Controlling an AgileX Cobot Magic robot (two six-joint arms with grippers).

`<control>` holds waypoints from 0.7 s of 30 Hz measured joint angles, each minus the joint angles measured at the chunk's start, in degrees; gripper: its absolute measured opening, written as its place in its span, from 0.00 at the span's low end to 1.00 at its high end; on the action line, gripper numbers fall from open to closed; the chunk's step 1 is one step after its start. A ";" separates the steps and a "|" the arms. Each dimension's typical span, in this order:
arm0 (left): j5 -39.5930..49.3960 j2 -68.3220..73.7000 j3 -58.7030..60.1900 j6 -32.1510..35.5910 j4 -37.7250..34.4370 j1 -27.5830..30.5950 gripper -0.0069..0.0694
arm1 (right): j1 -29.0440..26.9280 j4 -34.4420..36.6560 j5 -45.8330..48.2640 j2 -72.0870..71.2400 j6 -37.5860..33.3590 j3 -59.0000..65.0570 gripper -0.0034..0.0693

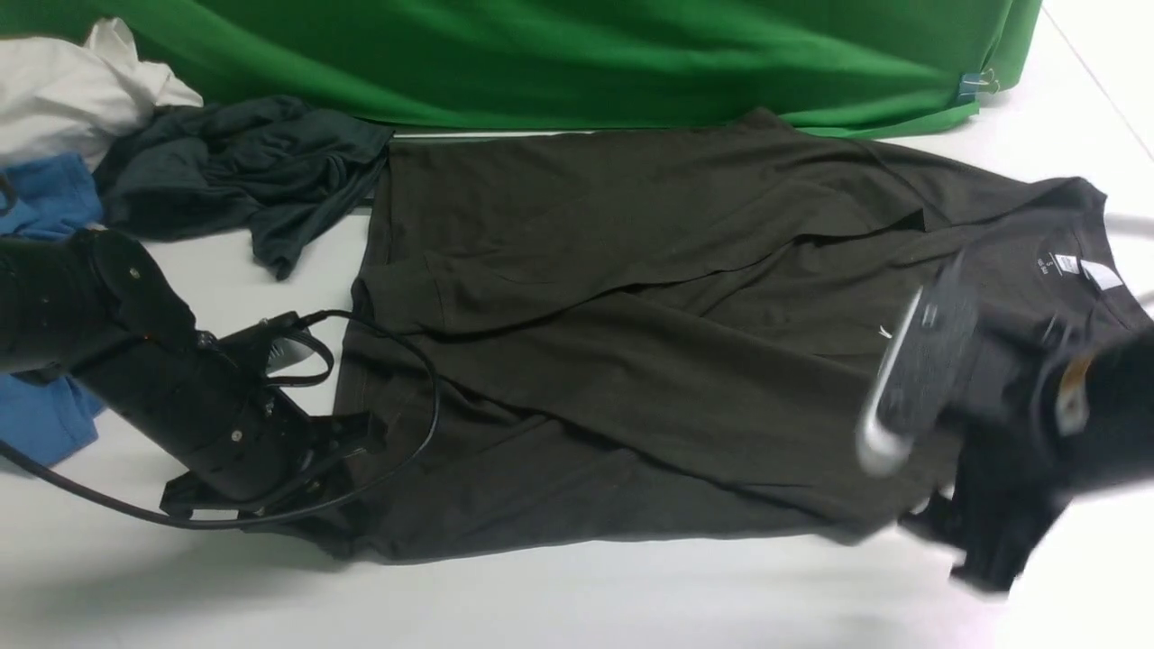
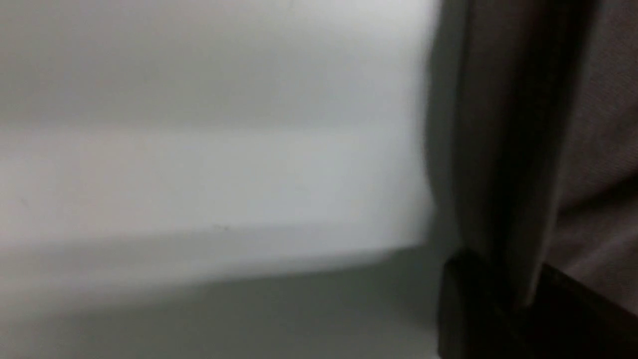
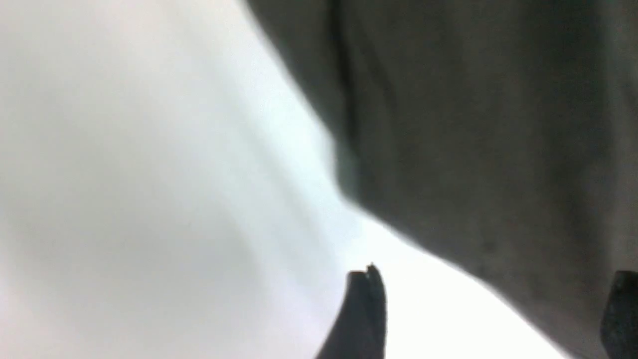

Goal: Fold a long-sleeved shirt on a white desktop.
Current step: 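Grasp the near edge of the shirt at its hem and shoulder corners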

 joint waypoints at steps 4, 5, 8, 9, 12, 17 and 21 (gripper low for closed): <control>0.00 0.00 0.00 -0.06 0.37 0.00 0.16 | 0.58 -1.20 -8.53 4.22 -0.63 3.98 0.82; 0.00 0.00 0.00 -0.06 0.44 0.00 0.15 | 0.63 -1.43 -10.83 6.20 -0.82 4.05 0.81; 0.00 0.00 0.00 -0.06 0.44 0.00 0.15 | 0.63 -1.84 -15.34 10.08 -0.81 4.05 0.81; 0.00 0.00 0.00 -0.06 0.44 0.00 0.15 | 0.63 -1.98 -16.02 11.32 -0.81 4.05 0.81; 0.00 0.04 0.00 -0.10 0.49 0.00 0.15 | 0.63 -2.13 -19.46 15.11 -0.52 3.54 0.77; -0.17 0.04 0.00 -0.10 0.62 0.00 0.15 | 0.70 -2.03 -19.78 16.08 2.54 3.18 0.40; -0.34 -1.64 0.52 -0.12 2.54 0.00 0.15 | 0.71 -2.48 -15.95 13.90 5.05 3.59 0.13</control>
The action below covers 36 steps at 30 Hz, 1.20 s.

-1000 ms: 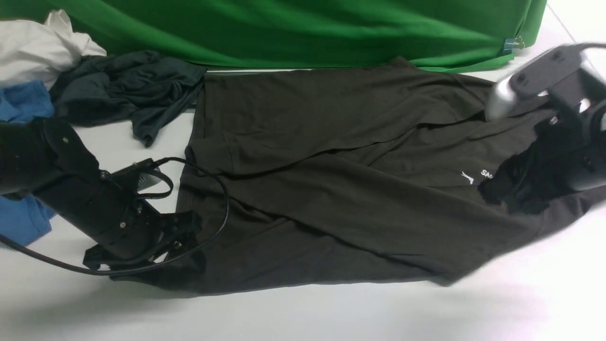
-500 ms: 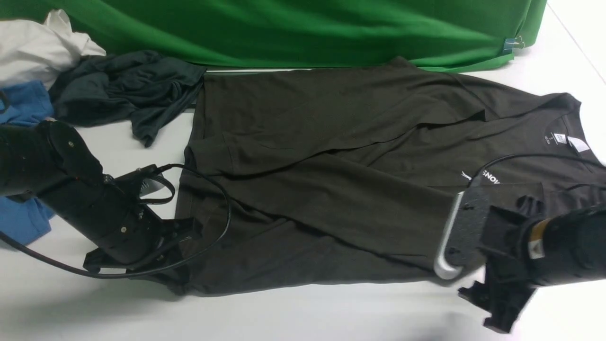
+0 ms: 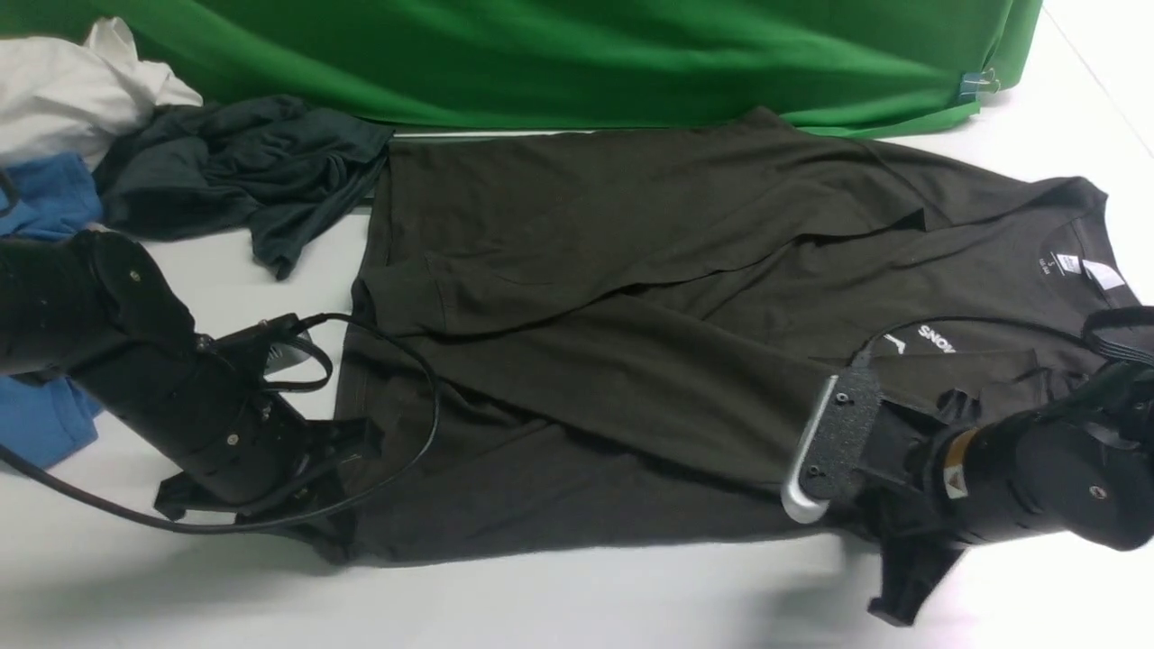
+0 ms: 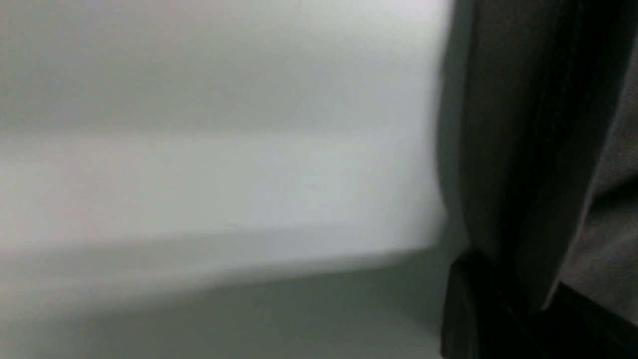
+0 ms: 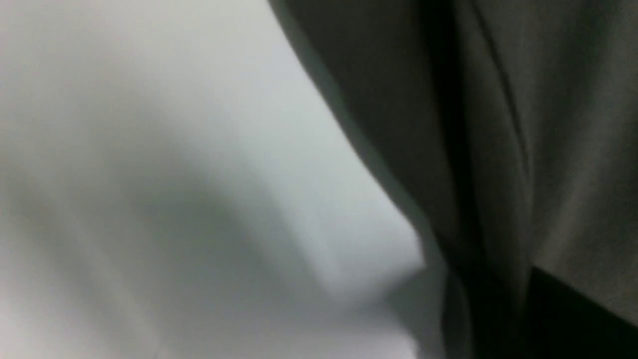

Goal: Fold a long-sleeved shirt on a white desktop.
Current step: 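Grasp the near edge of the shirt at its hem and shoulder corners, then fold the black garment in half by bringing its near edge over to the far edge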

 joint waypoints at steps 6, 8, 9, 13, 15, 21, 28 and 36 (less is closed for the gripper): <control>2.33 -9.30 0.43 -2.48 3.83 -0.06 0.15 | 0.05 -0.06 7.34 -10.54 3.65 0.27 0.10; 2.53 -12.61 1.67 -3.48 4.52 -0.06 0.15 | 0.05 -0.06 10.03 -13.57 5.16 0.27 0.10; 2.75 -14.80 2.79 -3.84 4.90 -0.06 0.15 | 0.05 -0.06 11.93 -15.38 6.05 0.27 0.10; 3.19 -23.69 9.34 -5.44 5.75 -0.06 0.15 | 0.05 0.81 18.94 -21.31 8.79 0.31 0.10; 2.94 -27.35 13.22 -6.35 6.06 -0.06 0.15 | 0.05 2.76 21.17 -23.67 9.34 0.39 0.10; 1.02 -34.67 20.74 -8.13 6.95 -0.06 0.15 | 0.05 8.57 23.83 -27.42 8.44 -0.19 0.10; -0.55 -34.08 10.71 -10.74 9.96 -0.06 0.15 | -0.17 0.38 28.72 -22.48 8.13 -12.15 0.10; -3.90 -18.49 -9.60 -13.48 14.39 -0.06 0.14 | -6.32 -2.54 25.11 -5.07 3.30 -27.96 0.10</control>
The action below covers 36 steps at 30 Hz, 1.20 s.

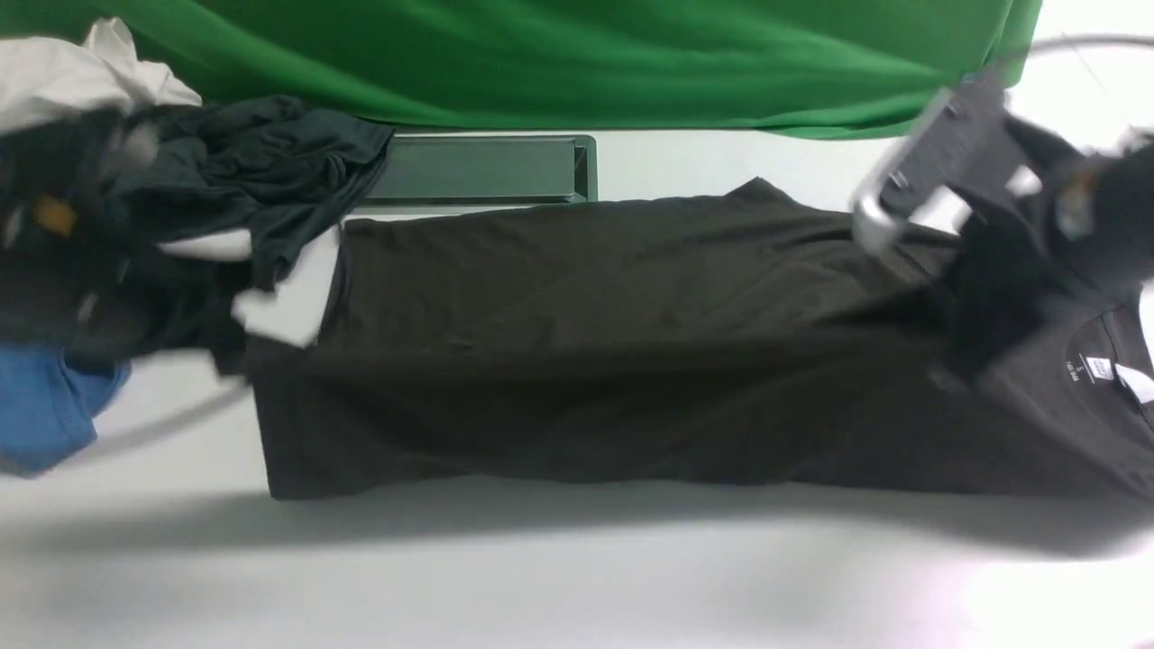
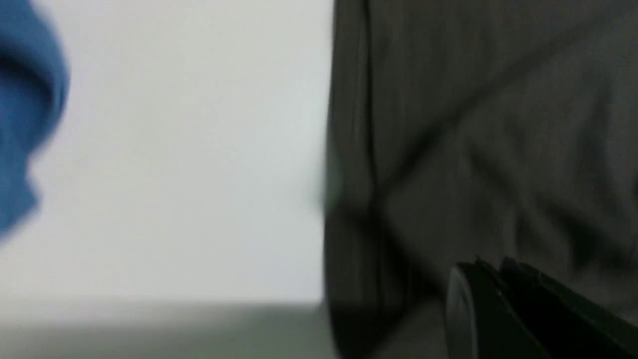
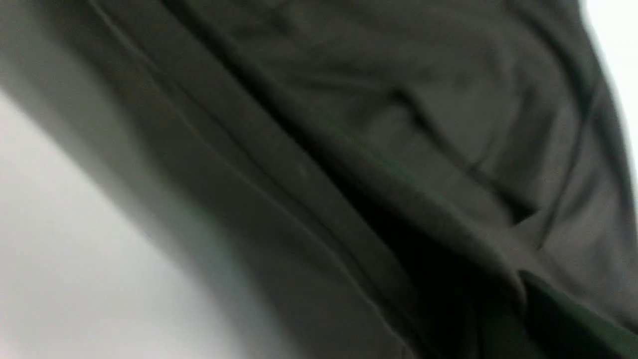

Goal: Fold a long-sleeved shirt on a white desktop.
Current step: 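Fold the black garment in half by bringing its near edge over to the far edge, then grasp the waist and leg ends of the folded dark trousers and straighten them on the table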

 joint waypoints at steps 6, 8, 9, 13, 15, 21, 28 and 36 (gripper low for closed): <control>-1.15 20.16 -19.90 0.95 -0.92 0.00 0.15 | -5.60 -0.11 -3.94 16.30 -5.15 -14.98 0.10; -2.48 25.53 -26.05 1.24 -1.08 0.00 0.15 | -6.85 -0.28 -7.26 20.74 -5.55 -18.81 0.10; -3.55 28.33 -28.64 1.33 -1.28 0.00 0.15 | -7.48 -0.40 -9.54 22.68 -5.55 -20.22 0.10; -9.37 37.88 -35.26 1.39 -1.67 0.00 0.20 | -9.07 -0.56 -20.92 31.67 -1.35 -24.25 0.12; -11.28 40.48 -36.99 1.44 -1.68 0.00 0.24 | -9.23 -0.62 -24.73 34.32 1.81 -24.63 0.16; -6.69 45.00 -39.59 1.63 -0.79 0.00 0.59 | -9.34 -0.78 -26.77 37.55 12.96 -24.65 0.62; 12.60 35.61 -39.02 2.74 2.19 0.00 0.91 | -9.40 -0.78 -16.40 24.65 25.12 -24.65 0.84; 10.35 19.97 -17.99 -1.99 0.42 0.00 0.96 | -9.44 0.78 -0.77 7.66 40.13 -21.06 0.82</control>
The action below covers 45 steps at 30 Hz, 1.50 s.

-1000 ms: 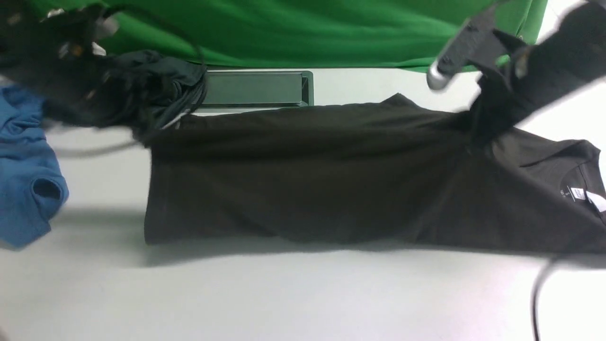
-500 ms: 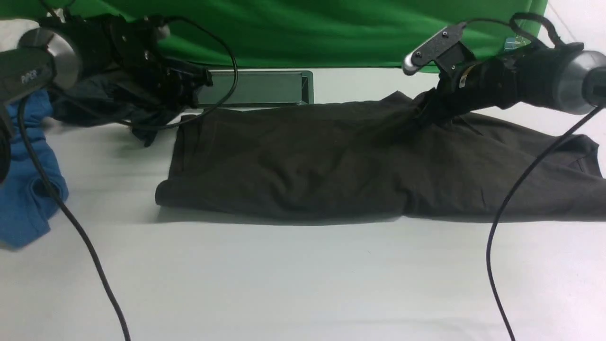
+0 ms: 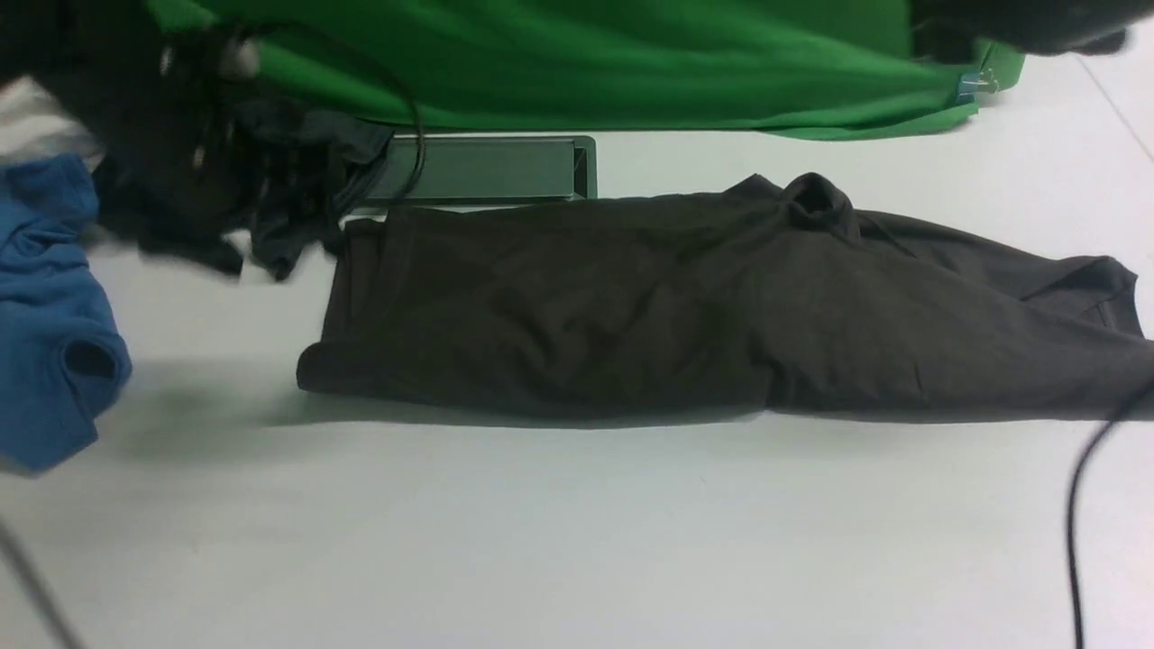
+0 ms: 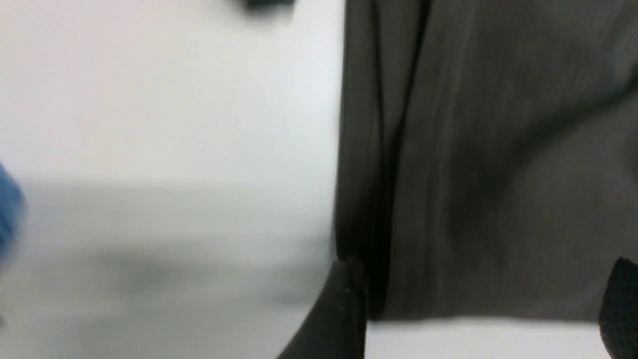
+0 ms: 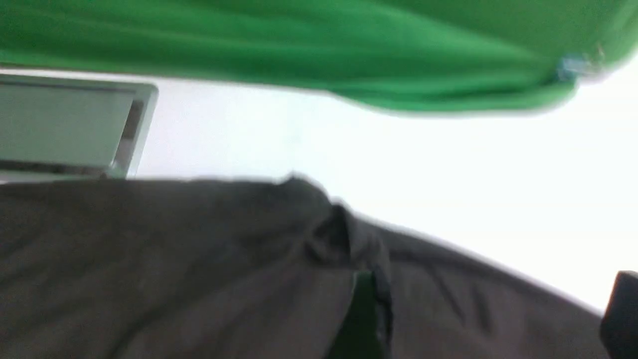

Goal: Fold a long-sleeved shirt on a white desktop.
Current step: 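Grasp the waist and leg ends of the folded dark trousers and straighten them on the table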

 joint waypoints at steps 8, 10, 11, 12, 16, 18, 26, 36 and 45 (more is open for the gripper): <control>-15.61 0.84 15.85 1.75 -13.93 0.05 0.96 | -0.07 7.86 -2.68 -10.64 -1.17 18.86 0.82; -17.07 2.72 15.40 2.99 -16.07 0.16 0.96 | -0.07 9.62 -3.22 -12.04 -2.66 22.24 0.82; -17.33 4.04 14.71 4.39 -17.51 0.39 0.96 | -0.07 10.49 -3.38 -12.88 -3.21 24.86 0.82; -17.33 4.59 14.57 4.74 -18.15 0.49 0.96 | -0.07 10.49 -3.40 -12.99 -3.30 24.86 0.82; -17.07 9.28 11.57 9.37 -24.28 2.02 0.95 | -0.07 11.27 -3.58 -14.42 -4.23 31.13 0.82; -16.91 9.77 11.11 9.65 -25.36 2.55 0.94 | -0.07 11.30 -3.67 -14.55 -4.36 32.33 0.82; -15.63 10.13 11.07 14.86 -25.22 4.88 0.52 | -0.07 11.85 -4.09 -15.78 -5.94 34.31 0.58; -12.39 6.74 12.29 19.97 -25.52 9.58 0.13 | -0.07 12.03 -5.50 -22.56 -6.41 34.31 0.07; -13.20 1.01 13.90 20.92 -26.36 15.72 0.13 | -0.07 12.08 -6.28 -27.85 -6.53 34.31 0.07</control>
